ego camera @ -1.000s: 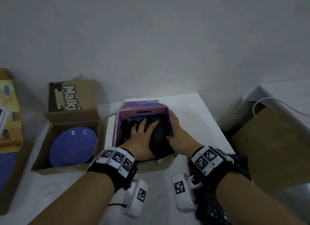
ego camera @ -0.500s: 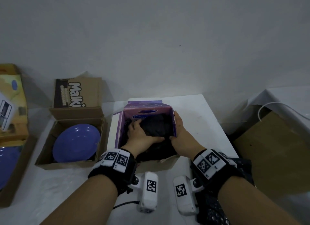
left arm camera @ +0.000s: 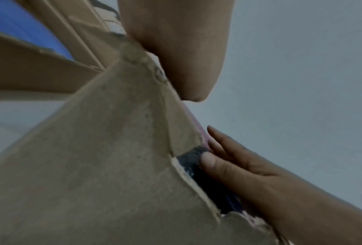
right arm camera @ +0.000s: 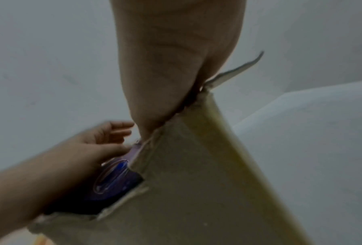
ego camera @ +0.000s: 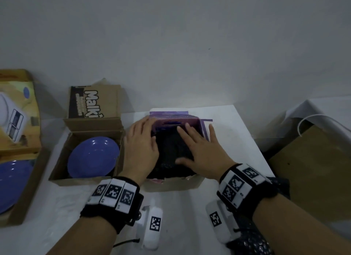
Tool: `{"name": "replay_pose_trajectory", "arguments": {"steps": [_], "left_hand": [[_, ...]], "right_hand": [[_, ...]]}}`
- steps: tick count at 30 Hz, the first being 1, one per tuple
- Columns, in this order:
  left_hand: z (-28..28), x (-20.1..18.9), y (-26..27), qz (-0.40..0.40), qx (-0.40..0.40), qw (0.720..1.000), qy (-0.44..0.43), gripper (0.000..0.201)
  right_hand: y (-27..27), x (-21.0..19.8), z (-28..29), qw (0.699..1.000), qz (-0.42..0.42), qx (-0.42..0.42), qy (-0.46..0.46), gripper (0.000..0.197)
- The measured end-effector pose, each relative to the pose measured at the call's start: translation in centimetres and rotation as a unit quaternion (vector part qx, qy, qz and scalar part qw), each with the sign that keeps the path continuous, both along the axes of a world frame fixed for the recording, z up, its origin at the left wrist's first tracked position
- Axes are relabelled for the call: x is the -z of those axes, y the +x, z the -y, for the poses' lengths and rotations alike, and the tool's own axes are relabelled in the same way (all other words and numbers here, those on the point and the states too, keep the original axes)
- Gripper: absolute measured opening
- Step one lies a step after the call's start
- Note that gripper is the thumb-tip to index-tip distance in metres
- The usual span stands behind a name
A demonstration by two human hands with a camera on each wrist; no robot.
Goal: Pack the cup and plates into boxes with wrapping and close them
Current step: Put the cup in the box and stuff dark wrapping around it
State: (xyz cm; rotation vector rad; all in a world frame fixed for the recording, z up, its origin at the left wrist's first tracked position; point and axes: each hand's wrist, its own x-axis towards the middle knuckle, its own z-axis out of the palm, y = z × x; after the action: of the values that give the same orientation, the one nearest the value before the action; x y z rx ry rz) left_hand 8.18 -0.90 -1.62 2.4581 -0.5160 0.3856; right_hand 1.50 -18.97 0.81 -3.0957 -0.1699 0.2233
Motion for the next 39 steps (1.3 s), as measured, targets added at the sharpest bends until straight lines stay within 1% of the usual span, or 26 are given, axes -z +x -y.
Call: {"name": "replay_pose_trajectory", "arguments": {"steps": [1, 2, 4, 6, 8, 9, 10, 11, 12, 14, 16, 19, 22, 24, 26, 27, 28, 29, 30, 31, 32, 33, 34, 36, 39], "left_hand": [[-0.2, 0.5, 0.0, -0.036, -0.023, 0.999, -0.011, 0.052], [-0.3, 0.9, 0.2, -0.072, -0.036, 0.996, -0.039, 0.052], [-0.4, 0.9, 0.3, -0.136, -0.041, 0.981, -0.130, 0.048], [-0.3, 0.5, 0.3, -0.177, -0.032, 0.965, -0.193, 0.040], [-0.2, 0.2, 0.3, -0.195, -0.023, 0.955, -0.224, 0.038], [-0.2, 0.1, 0.2, -0.201, -0.021, 0.952, -0.232, 0.038], [-0.2, 0.0, 0.2, -0.205, -0.021, 0.950, -0.236, 0.038], [-0.2, 0.2, 0.3, -0.207, -0.023, 0.949, -0.235, 0.038], [-0.2, 0.3, 0.4, -0.208, -0.026, 0.950, -0.233, 0.038], [-0.2, 0.7, 0.6, -0.203, -0.032, 0.954, -0.220, 0.038], [-0.2, 1.0, 0.6, -0.189, -0.034, 0.960, -0.205, 0.039], [-0.2, 1.0, 0.7, -0.175, -0.035, 0.964, -0.196, 0.038], [-0.2, 0.9, 0.7, -0.176, -0.039, 0.965, -0.191, 0.038], [-0.3, 0.9, 0.6, -0.174, -0.036, 0.966, -0.189, 0.039], [-0.3, 0.9, 0.6, -0.173, -0.036, 0.966, -0.190, 0.039], [-0.3, 0.9, 0.6, -0.172, -0.036, 0.966, -0.190, 0.039], [-0.2, 0.9, 0.6, -0.172, -0.036, 0.966, -0.190, 0.039], [-0.2, 1.0, 0.6, -0.173, -0.036, 0.966, -0.190, 0.039], [-0.2, 1.0, 0.6, -0.176, -0.036, 0.965, -0.189, 0.038], [-0.1, 1.0, 0.6, -0.178, -0.036, 0.965, -0.188, 0.038], [-0.1, 1.0, 0.5, -0.179, -0.036, 0.965, -0.186, 0.038], [-0.1, 0.9, 0.5, -0.178, -0.036, 0.967, -0.181, 0.038], [-0.1, 0.9, 0.4, -0.176, -0.038, 0.969, -0.172, 0.038], [0.0, 0.9, 0.4, -0.174, -0.043, 0.973, -0.148, 0.042], [0.1, 1.1, 0.4, -0.182, -0.051, 0.977, -0.103, 0.051]], "right_hand": [[0.4, 0.1, -0.3, 0.998, -0.044, 0.000, -0.037, 0.092], [0.7, 0.1, -0.7, 0.995, -0.069, 0.000, -0.075, 0.098], [1.2, 0.3, -1.5, 0.989, -0.087, 0.008, -0.123, 0.103], [1.5, -0.1, -2.2, 0.987, -0.093, 0.026, -0.132, 0.105], [1.9, -0.7, -2.9, 0.991, -0.074, 0.034, -0.109, 0.103], [2.3, -0.9, -3.4, 0.995, -0.069, 0.037, -0.067, 0.100], [2.6, -0.9, -4.1, 0.995, -0.084, 0.051, -0.012, 0.098], [2.9, -0.5, -4.8, 0.990, -0.115, 0.073, 0.037, 0.099], [3.2, 0.1, -5.5, 0.984, -0.142, 0.092, 0.060, 0.100], [3.3, 1.6, -6.6, 0.983, -0.149, 0.107, 0.021, 0.102], [3.1, 2.6, -7.0, 0.988, -0.109, 0.110, -0.019, 0.098], [3.2, 3.0, -7.1, 0.992, -0.063, 0.105, -0.037, 0.089], [3.1, 3.2, -7.2, 0.992, -0.056, 0.101, -0.041, 0.090], [3.1, 2.6, -6.8, 0.992, -0.080, 0.093, 0.004, 0.094], [3.1, 1.1, -5.7, 0.985, -0.099, 0.093, 0.109, 0.099], [2.9, 0.3, -5.1, 0.980, -0.069, 0.097, 0.158, 0.099], [2.7, -0.3, -4.3, 0.977, -0.007, 0.104, 0.186, 0.094], [2.3, -0.5, -3.5, 0.972, 0.068, 0.118, 0.189, 0.086], [1.8, -0.4, -2.7, 0.966, 0.119, 0.143, 0.181, 0.077], [1.2, -0.2, -2.1, 0.957, 0.136, 0.175, 0.186, 0.072], [0.6, 0.3, -1.7, 0.948, 0.124, 0.205, 0.210, 0.072], [0.1, 0.8, -1.5, 0.938, 0.096, 0.226, 0.245, 0.076], [-0.5, 1.1, -1.5, 0.930, 0.066, 0.233, 0.278, 0.081], [-1.2, 1.3, -1.3, 0.919, 0.041, 0.225, 0.322, 0.085], [-1.8, 0.3, -0.4, 0.909, -0.008, 0.225, 0.350, 0.073]]}}
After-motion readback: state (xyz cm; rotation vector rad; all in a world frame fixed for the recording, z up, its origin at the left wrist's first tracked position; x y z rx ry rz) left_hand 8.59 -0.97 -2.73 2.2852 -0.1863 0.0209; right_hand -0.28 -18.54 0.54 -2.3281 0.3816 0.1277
